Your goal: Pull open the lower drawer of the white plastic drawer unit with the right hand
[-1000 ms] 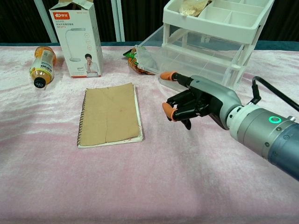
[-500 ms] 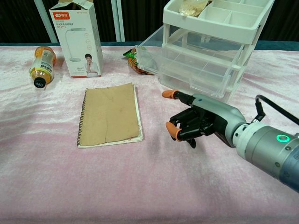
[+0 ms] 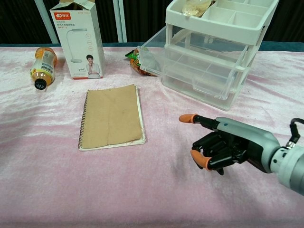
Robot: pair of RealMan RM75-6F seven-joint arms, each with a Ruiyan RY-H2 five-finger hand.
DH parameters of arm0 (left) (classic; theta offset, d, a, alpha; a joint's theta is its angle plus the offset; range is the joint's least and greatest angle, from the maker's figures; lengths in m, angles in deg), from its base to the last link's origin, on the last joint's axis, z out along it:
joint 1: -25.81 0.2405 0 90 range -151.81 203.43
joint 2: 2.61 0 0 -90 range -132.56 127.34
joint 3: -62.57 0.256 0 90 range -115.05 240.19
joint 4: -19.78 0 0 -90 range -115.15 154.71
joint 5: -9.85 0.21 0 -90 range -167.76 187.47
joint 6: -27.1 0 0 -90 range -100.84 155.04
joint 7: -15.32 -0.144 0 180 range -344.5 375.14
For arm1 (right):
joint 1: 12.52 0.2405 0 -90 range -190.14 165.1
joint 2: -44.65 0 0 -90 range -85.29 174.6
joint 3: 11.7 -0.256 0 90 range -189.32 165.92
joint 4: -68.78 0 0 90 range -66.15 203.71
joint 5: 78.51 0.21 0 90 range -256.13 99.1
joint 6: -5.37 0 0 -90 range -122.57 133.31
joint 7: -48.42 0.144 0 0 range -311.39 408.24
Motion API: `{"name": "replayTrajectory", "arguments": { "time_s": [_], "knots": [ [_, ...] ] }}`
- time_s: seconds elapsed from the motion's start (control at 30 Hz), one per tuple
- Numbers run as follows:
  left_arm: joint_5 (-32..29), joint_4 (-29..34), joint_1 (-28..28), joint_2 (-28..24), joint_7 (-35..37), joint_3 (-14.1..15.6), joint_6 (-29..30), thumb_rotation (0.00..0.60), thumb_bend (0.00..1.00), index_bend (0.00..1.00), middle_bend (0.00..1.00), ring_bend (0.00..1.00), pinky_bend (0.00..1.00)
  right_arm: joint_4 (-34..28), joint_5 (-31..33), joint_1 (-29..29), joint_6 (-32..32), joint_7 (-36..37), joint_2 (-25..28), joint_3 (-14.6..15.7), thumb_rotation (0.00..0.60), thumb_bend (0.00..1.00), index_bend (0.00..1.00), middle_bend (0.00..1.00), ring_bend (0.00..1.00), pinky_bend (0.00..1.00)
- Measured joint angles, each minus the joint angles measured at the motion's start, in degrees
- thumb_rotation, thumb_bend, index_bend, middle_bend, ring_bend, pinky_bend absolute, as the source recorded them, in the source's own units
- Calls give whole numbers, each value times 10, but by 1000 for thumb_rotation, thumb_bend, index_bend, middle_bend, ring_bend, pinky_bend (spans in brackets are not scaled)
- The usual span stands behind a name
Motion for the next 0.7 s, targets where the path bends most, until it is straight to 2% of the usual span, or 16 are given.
{"name": "replayTrajectory", "arguments": {
  "time_s": [0.13,0.3,0.4,0.47,0.53,0.63,0.7],
  "knots": [
    [0,1,0,-2,2,1,-1,600,309,58,12,0,5,6,-34,-17,-7,49,43,14,600,482,46,667,730,712],
    [3,3,0,-4,3,2,-2,600,309,58,11,0,3,20,-47,-36,-9,91,94,32,600,483,46,644,705,691],
    [8,4,0,-5,3,4,-1,600,309,58,11,0,2,38,-49,-49,-8,116,128,45,600,454,46,531,627,580],
    [11,4,0,-4,5,4,2,600,309,58,11,0,1,58,-48,-58,-11,124,150,51,600,382,46,424,536,474],
    [15,2,0,-3,7,4,5,600,309,58,11,0,1,79,-43,-65,-14,123,172,54,600,286,46,287,400,344],
    [22,-2,0,0,11,3,11,600,309,58,11,0,0,97,-24,-74,-28,88,199,53,600,216,46,163,284,264],
    [24,-3,1,1,14,2,14,600,309,58,11,0,0,100,-8,-82,-46,49,212,50,600,196,46,131,255,253]
  ]
}}
